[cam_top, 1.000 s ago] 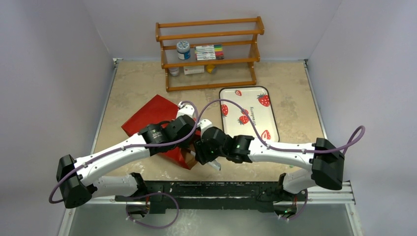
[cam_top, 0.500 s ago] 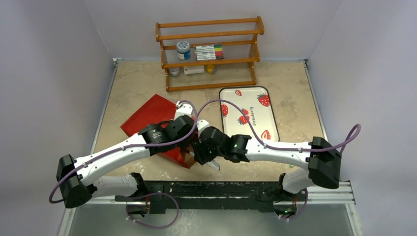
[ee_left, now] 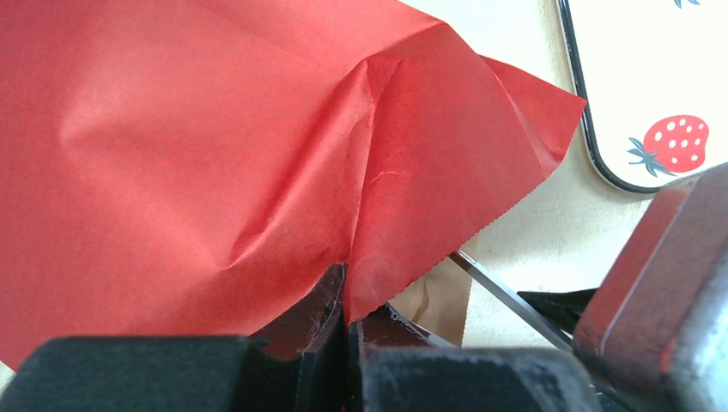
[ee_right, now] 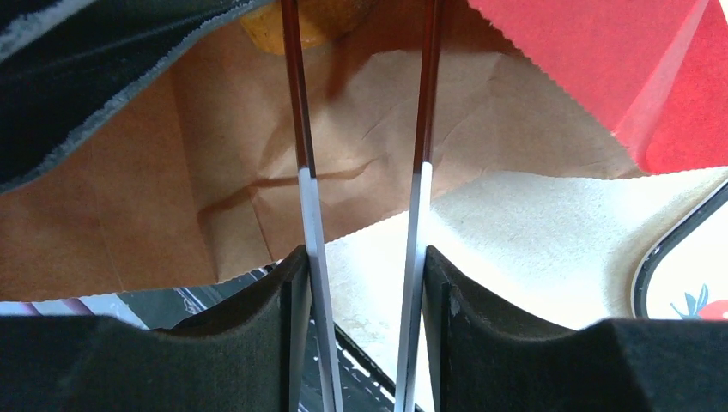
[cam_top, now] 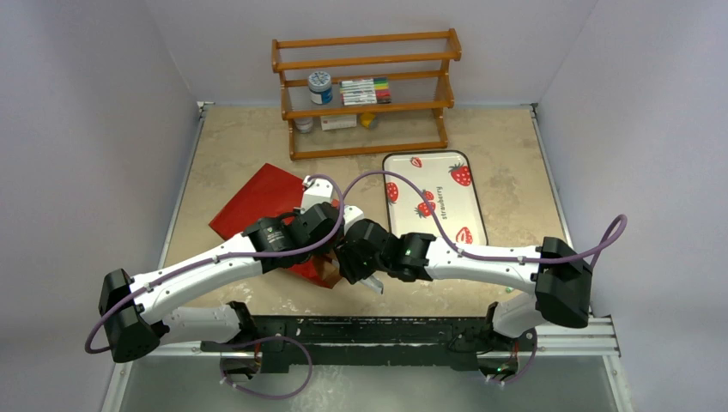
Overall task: Take the fake bread out of the paper bag
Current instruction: Take out the fake bread from the paper bag.
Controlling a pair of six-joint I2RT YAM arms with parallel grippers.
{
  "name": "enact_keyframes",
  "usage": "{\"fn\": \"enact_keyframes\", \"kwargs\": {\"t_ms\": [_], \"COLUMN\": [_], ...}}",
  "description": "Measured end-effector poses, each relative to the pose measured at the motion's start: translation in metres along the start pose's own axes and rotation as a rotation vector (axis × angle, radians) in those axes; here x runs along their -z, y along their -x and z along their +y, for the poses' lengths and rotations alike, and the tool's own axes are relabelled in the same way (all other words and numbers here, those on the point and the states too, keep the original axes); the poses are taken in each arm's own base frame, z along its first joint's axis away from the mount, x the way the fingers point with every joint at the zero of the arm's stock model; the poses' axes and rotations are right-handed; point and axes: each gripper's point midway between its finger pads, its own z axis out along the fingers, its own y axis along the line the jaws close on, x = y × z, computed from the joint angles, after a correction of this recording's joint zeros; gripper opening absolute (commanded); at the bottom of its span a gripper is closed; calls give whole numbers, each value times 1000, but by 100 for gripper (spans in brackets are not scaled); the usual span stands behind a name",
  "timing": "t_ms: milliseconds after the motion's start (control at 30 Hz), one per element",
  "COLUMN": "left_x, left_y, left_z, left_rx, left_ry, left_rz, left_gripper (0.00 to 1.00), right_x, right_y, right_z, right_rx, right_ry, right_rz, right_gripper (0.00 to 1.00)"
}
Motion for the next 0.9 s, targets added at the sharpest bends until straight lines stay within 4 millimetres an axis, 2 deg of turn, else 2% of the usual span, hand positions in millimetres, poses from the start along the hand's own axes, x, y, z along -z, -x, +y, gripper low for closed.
{"fn": "enact_keyframes", "kwargs": {"t_ms": [133, 267, 600, 767, 900], "left_x": [0, 0, -1, 0, 1], "left_y": [3, 7, 14, 13, 16], "left_z": [3, 4, 5, 6, 7], "left_rx": [1, 2, 11, 4, 13], "left_ry": [26, 37, 53, 58, 61], "left_rz": [-25, -48, -81, -79, -94], "left_gripper": [0, 0, 0, 0, 0], "right_x": [1, 2, 3, 2, -3], "right_y": [0, 0, -2, -4, -8], "right_z": [1, 3, 4, 3, 5], "right_rx": [7, 7, 5, 7, 10], "right_ry": [10, 18, 28, 27, 35], "right_rz": [2, 5, 18, 27, 47], "right_gripper": [38, 47, 58, 58, 53]}}
